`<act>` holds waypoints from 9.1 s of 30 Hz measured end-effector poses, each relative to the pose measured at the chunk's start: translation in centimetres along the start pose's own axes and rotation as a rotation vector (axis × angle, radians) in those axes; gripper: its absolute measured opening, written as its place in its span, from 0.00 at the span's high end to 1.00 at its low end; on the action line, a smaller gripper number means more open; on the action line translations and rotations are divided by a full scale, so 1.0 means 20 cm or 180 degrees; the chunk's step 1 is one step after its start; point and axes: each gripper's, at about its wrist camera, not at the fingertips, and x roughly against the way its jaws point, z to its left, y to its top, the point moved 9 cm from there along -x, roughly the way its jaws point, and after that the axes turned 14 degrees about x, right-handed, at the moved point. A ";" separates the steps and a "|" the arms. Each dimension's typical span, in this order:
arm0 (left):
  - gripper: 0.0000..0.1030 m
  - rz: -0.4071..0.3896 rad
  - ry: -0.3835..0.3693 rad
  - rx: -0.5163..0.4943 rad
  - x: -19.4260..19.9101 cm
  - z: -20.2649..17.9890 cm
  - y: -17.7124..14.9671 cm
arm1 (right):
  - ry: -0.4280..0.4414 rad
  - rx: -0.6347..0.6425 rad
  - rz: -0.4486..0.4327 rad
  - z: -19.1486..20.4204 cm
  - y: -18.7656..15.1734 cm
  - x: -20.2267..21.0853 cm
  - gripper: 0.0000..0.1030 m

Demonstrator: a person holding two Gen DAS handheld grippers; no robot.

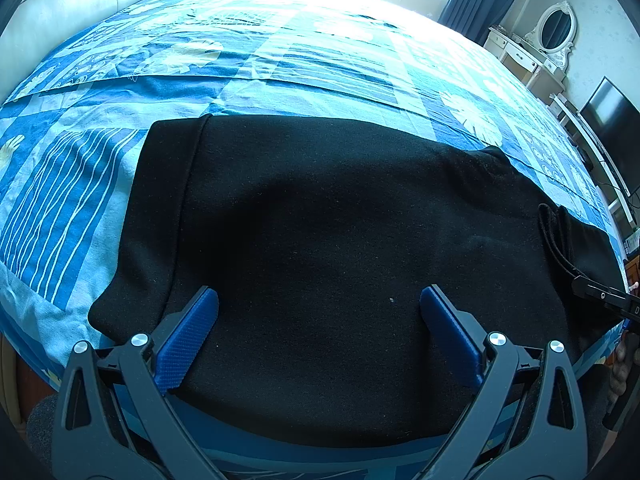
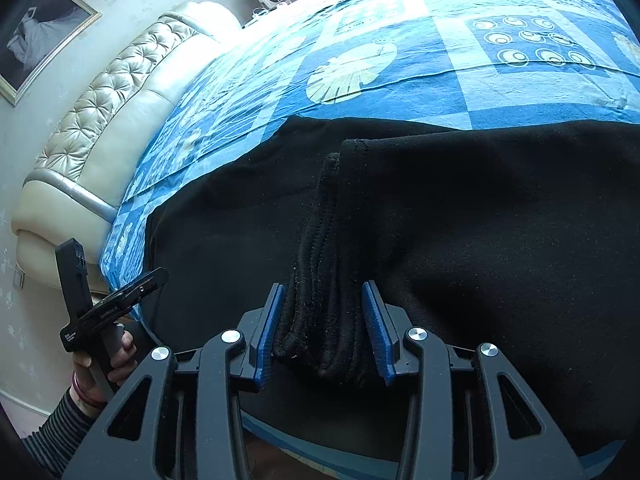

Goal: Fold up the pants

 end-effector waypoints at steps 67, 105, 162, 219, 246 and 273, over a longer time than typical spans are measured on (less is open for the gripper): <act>0.02 -0.0084 0.0041 -0.0067 -0.01 0.01 -0.01 | 0.0786 -0.1579 -0.0844 -0.89 -0.41 0.56 0.52; 0.02 -0.0100 0.0052 -0.0091 0.00 0.00 0.00 | 0.0699 -0.0281 -0.0846 -0.27 -0.09 0.27 0.23; 0.88 0.0649 -0.1075 0.0472 0.25 -0.10 0.40 | 0.0791 -0.0333 -0.0942 -0.33 -0.12 0.30 0.20; 0.87 -0.0052 0.0266 -0.2014 -0.33 -2.02 -0.59 | -0.0328 -0.2293 -0.2804 -1.08 -0.41 0.90 0.19; 0.59 -0.0291 0.0147 -0.2238 -0.23 -2.12 -0.68 | -0.0271 -0.2411 -0.2819 -1.08 -0.45 0.91 0.19; 0.24 -0.0268 0.0053 -0.0676 0.02 -0.70 0.01 | 0.0187 -0.1100 -0.1392 -0.74 -0.11 0.64 0.19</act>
